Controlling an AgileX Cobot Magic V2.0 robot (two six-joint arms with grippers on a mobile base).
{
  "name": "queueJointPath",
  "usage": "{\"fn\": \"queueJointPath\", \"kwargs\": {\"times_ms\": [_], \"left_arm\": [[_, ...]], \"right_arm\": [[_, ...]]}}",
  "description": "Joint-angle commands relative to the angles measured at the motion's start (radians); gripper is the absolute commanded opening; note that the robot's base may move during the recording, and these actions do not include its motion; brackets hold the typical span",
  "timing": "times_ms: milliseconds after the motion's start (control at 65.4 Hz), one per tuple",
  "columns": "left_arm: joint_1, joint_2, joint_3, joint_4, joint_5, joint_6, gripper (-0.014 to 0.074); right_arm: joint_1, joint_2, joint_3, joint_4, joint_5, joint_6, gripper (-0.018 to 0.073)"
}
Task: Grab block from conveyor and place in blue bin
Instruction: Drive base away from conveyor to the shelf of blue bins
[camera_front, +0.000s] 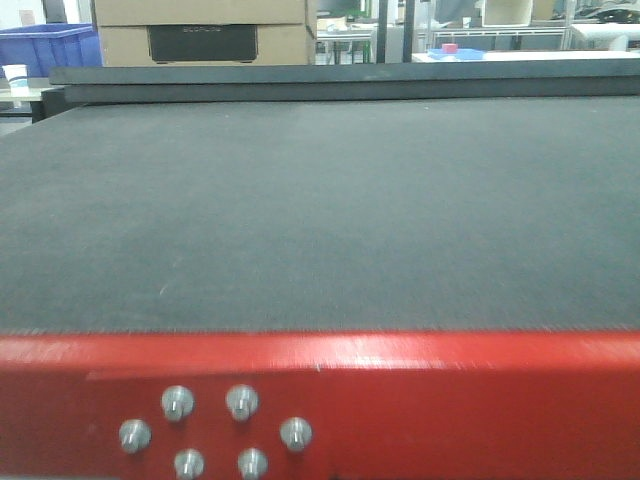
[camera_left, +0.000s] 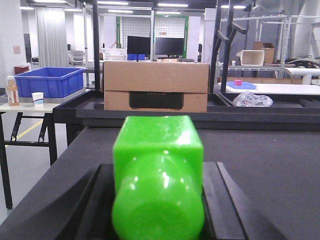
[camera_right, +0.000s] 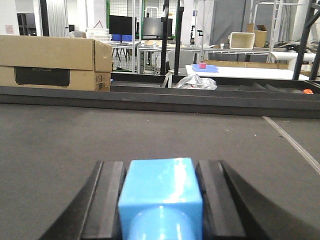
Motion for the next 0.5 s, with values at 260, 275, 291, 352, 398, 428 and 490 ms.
{"fn": "queueJointPath", "kwargs": {"times_ms": [260, 275, 291, 352, 398, 428, 490], "left_arm": [[-0.001, -0.008, 0.000, 0.005, -0.027, 0.001, -0.0111], [-0.001, -0.008, 0.000, 0.005, -0.027, 0.001, -0.0111], [-0.001, -0.008, 0.000, 0.005, -0.027, 0.001, -0.0111], [0.003, -0.021, 0.000, 0.005, -0.027, 0.001, -0.0111], [0.002, -0.034, 0.000, 0.005, -0.027, 0.001, -0.0111], [0.002, -0.042, 0.000, 0.005, -0.027, 0.001, -0.0111], [0.002, -0.060, 0.000, 0.005, -0.027, 0.001, -0.0111]], "right_arm": [[-0.007, -0.005, 0.003, 0.005, -0.017, -0.004, -0.0160], [-0.007, -0.005, 0.003, 0.005, -0.017, -0.004, -0.0160], [-0.007, -0.005, 0.003, 0.005, -0.017, -0.004, -0.0160], [-0.007, -0.005, 0.003, 0.005, -0.017, -0.004, -0.0160], [-0.007, -0.005, 0.003, 0.005, -0.017, -0.004, -0.0160], [-0.007, -0.005, 0.003, 0.005, -0.017, -0.004, -0.0160], [-0.007, -0.005, 0.003, 0.005, -0.017, -0.004, -0.0160]]}}
